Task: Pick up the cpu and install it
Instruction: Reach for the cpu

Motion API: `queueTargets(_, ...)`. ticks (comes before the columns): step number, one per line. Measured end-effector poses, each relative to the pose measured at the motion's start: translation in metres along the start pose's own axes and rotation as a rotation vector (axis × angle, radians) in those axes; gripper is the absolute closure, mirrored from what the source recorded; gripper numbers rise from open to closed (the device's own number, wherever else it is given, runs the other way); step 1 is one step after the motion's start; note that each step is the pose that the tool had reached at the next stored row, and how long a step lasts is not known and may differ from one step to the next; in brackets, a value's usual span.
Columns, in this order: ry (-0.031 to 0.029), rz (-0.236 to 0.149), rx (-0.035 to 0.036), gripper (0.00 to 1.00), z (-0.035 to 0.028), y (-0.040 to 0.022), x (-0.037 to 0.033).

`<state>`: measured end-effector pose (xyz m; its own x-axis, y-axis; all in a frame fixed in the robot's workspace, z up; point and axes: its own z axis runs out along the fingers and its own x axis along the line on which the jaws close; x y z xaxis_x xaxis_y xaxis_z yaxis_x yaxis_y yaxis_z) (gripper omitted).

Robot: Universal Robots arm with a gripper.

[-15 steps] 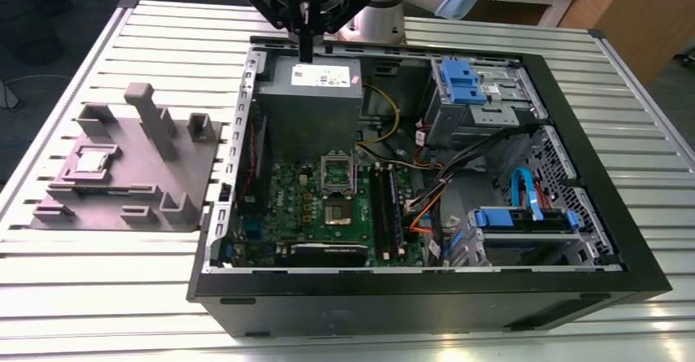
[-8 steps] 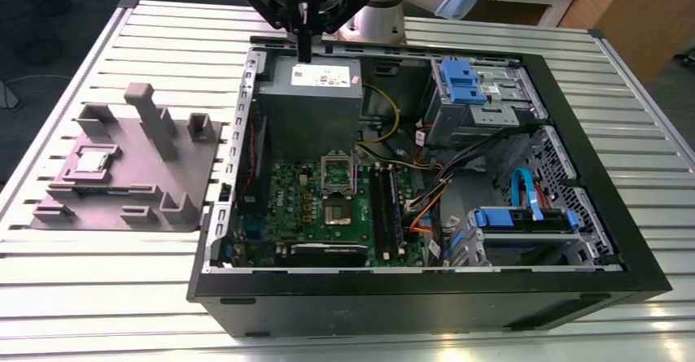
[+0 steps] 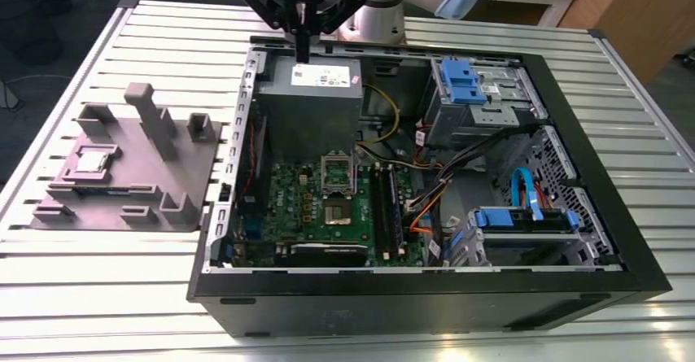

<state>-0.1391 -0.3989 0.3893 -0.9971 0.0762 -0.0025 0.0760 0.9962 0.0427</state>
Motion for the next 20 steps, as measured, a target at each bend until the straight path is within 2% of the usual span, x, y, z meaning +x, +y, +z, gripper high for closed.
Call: queueTargets(20, 0.0034, 0.000, 0.0003, 0.90, 0.0010, -0.0006, 0.0070)
